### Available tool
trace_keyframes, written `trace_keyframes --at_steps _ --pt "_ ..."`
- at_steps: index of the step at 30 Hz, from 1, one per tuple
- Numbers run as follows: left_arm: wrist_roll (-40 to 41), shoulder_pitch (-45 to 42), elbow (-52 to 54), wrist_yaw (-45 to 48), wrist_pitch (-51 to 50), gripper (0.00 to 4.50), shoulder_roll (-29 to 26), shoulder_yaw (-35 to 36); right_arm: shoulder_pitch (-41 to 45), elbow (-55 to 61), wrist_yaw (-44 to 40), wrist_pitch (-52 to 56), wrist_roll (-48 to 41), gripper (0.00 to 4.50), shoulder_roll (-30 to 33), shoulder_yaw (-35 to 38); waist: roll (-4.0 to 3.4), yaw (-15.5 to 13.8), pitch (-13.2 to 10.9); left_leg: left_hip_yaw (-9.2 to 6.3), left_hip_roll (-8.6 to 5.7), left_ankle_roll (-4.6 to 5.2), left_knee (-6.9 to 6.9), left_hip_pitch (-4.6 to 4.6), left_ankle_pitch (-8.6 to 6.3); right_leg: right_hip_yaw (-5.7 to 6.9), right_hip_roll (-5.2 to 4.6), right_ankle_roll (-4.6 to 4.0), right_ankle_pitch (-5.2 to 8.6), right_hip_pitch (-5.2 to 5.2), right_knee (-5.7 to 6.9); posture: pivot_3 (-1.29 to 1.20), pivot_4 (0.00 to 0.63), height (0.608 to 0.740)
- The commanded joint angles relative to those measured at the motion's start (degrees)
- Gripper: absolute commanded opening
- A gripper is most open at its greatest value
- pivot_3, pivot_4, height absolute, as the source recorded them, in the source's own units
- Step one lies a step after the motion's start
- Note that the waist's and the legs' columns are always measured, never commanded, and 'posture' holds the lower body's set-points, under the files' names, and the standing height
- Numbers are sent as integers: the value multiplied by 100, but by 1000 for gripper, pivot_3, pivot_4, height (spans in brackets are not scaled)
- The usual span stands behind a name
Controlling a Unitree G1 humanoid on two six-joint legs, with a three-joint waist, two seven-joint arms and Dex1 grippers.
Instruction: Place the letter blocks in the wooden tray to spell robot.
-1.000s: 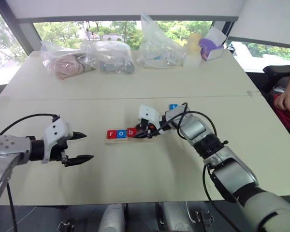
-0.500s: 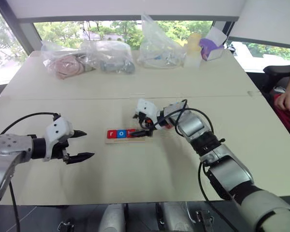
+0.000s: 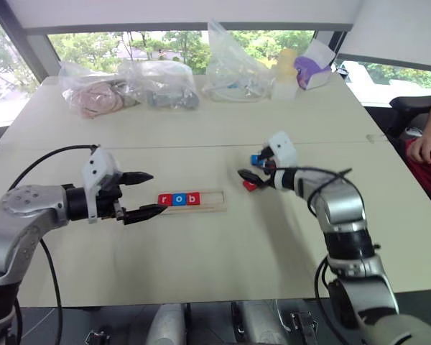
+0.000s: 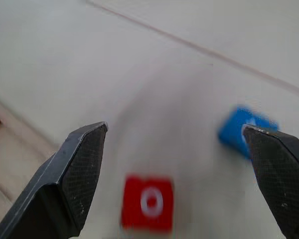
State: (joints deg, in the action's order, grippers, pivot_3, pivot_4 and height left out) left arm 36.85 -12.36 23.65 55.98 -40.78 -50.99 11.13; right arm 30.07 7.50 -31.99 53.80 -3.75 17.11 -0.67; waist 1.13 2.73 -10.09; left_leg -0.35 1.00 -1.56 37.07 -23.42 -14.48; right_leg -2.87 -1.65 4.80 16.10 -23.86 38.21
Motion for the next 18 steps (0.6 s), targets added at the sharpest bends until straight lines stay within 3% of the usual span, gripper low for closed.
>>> trace_keyframes --at_steps 1,8,16,18 --pt "115 -253 57 40 -50 4500 54 -206 -507 779 358 46 -102 4437 -81 112 0 -18 0 0 0 0 0 0 0 0 6 0 0 -1 1 0 150 735" --pt "-265 -675 -532 265 248 4500 57 -613 -783 508 701 -281 -52 4437 -7 16 0 -11 0 17 -6 -2 11 5 2 -1 11 1 0 7 -5 0 150 735" --pt "-401 -753 -472 147 323 4500 241 -795 -763 -122 733 -832 -144 4437 -132 -112 2 -12 0 14 -6 -2 8 4 2 -1 13 3 0 9 -8 0 150 735" --pt "-449 -690 -477 137 363 4500 245 -785 -802 -177 743 -956 -128 3905 -110 -164 2 -7 0 13 -5 -2 8 5 2 -1 14 3 0 10 -7 0 150 735"
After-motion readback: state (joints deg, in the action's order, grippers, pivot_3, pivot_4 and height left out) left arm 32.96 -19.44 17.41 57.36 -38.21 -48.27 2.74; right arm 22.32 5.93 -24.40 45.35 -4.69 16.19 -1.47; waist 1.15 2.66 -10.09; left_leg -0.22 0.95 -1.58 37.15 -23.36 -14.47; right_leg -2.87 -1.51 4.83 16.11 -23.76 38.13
